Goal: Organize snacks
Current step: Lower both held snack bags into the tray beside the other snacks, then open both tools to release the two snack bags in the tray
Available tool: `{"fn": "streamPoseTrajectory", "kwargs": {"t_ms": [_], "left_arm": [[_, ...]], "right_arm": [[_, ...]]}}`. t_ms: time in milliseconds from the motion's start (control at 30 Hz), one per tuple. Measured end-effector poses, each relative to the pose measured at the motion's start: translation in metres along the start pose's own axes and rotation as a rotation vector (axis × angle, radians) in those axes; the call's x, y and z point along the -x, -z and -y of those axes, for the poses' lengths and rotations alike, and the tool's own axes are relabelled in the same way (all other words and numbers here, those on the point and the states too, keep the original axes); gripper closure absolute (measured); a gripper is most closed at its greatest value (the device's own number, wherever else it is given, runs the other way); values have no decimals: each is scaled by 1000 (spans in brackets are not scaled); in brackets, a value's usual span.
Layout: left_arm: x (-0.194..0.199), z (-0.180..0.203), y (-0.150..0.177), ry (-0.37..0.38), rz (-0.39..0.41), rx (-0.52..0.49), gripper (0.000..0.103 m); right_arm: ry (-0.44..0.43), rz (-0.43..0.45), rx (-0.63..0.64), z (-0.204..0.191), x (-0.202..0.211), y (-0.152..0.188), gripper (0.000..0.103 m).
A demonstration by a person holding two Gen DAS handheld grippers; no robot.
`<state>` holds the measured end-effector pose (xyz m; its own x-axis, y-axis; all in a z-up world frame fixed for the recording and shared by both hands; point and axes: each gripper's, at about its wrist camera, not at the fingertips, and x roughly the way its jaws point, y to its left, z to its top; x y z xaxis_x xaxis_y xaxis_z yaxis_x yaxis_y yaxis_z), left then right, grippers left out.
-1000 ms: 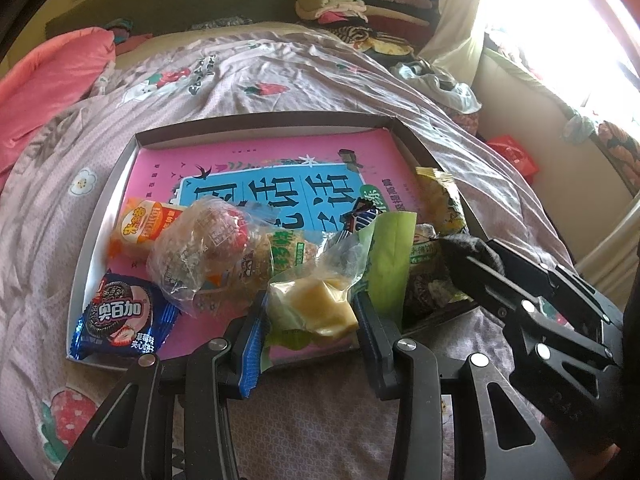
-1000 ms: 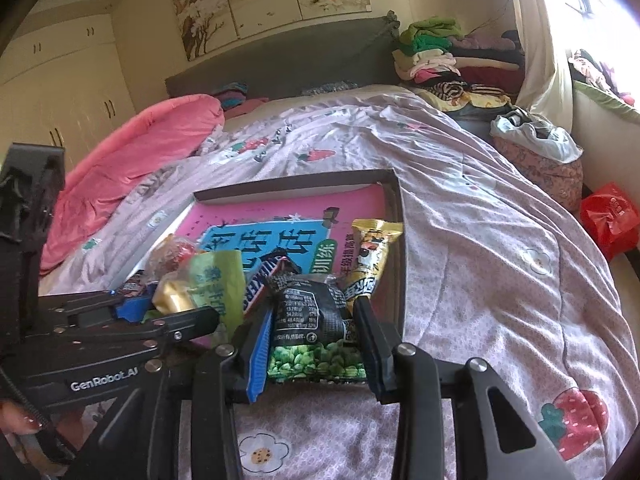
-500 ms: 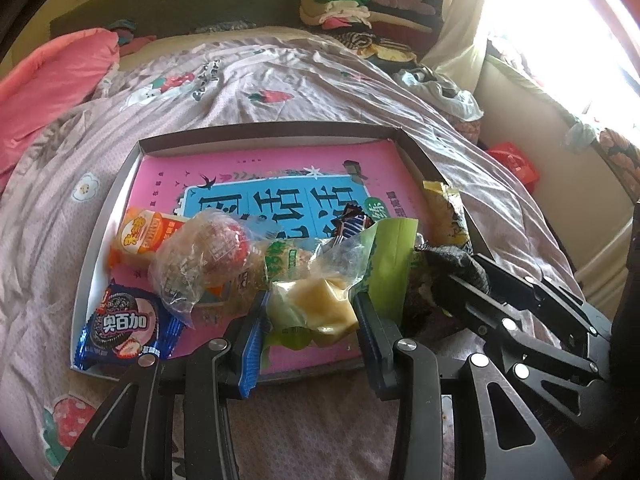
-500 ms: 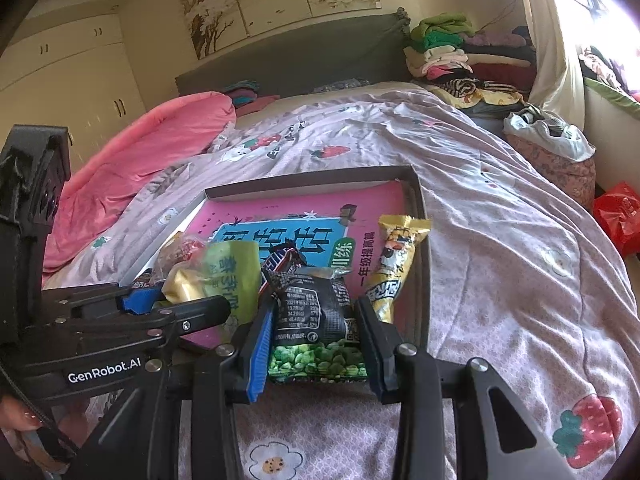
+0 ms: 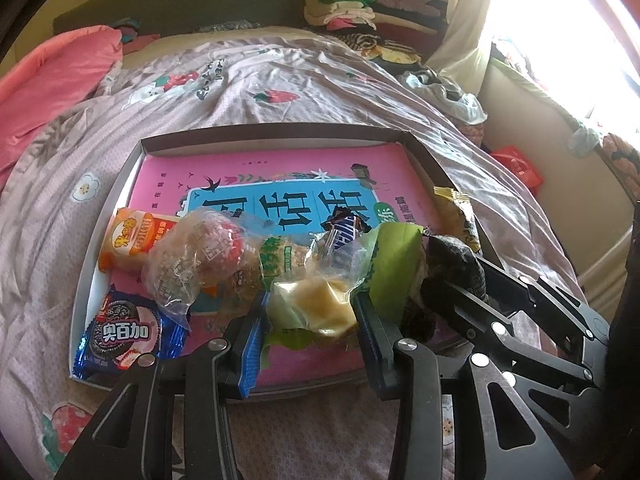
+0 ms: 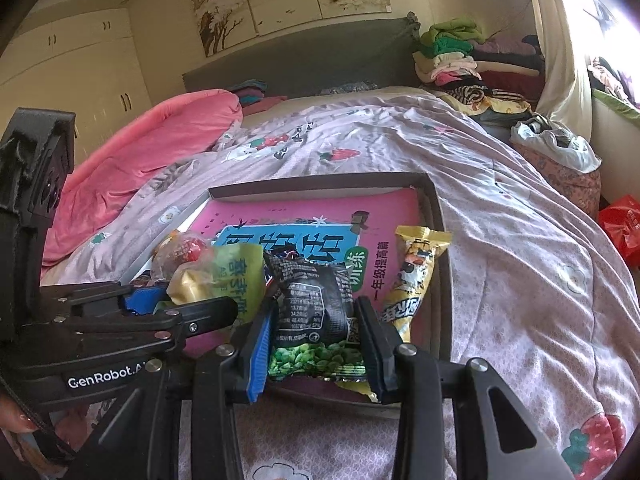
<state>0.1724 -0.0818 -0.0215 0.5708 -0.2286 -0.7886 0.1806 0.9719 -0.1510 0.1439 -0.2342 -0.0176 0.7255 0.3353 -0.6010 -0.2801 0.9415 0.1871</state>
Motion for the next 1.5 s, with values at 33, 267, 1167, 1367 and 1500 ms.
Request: {"fn": "streamPoseTrajectory", "kwargs": {"t_ms": [33,267,1167,1367,1500], "left_arm": [[0,0,0,2,-1,1,60],[0,4,1,15,-3,-10,55],[10,13,3,11,-17,-38,46],[16,15,2,7,-8,-46,43],[17,14,1,6,-9,-45,42]], "right_arm": [[1,1,1,0,1,0,63],[27,8,-13,5,3,-1,63],[66,-2,-28,11,8,2,62],[82,-3,-23,10,10,2,61],[87,-3,-25,11,11,2,61]]}}
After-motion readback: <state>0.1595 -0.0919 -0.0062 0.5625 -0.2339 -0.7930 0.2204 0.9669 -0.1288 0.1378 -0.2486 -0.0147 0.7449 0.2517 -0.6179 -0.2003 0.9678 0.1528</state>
